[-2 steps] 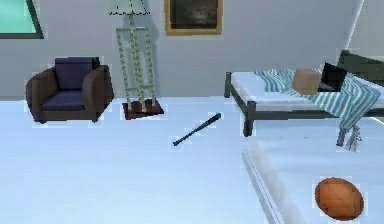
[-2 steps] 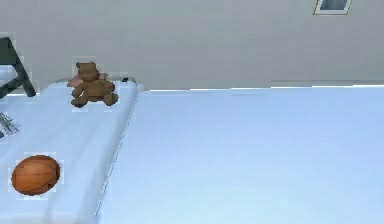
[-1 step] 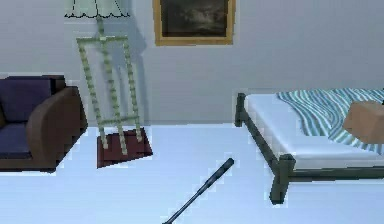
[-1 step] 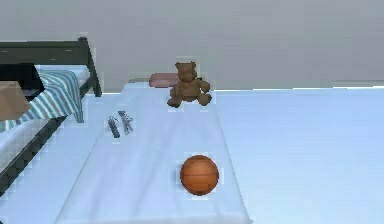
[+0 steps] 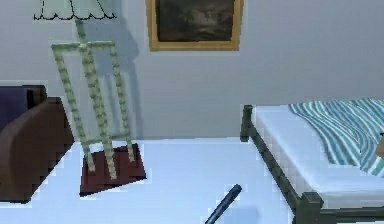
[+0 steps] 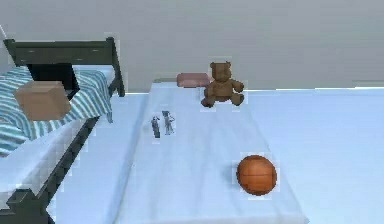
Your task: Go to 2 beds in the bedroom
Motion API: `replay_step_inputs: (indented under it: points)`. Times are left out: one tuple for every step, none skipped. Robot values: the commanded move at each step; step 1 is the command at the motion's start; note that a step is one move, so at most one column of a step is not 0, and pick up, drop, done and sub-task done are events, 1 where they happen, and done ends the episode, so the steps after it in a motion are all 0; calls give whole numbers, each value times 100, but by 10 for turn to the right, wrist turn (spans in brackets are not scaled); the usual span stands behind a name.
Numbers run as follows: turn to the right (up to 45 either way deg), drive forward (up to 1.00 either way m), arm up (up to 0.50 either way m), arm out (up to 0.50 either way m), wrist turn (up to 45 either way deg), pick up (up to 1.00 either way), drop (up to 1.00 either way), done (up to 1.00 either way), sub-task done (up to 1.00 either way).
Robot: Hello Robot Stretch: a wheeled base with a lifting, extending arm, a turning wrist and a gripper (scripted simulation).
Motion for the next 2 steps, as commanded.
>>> replay_step_inputs:
  points:
    - [450, 0, 0, 0, 0, 0, 0, 0, 0]
    - [0, 0, 0, 0, 0, 0, 0, 100, 0]
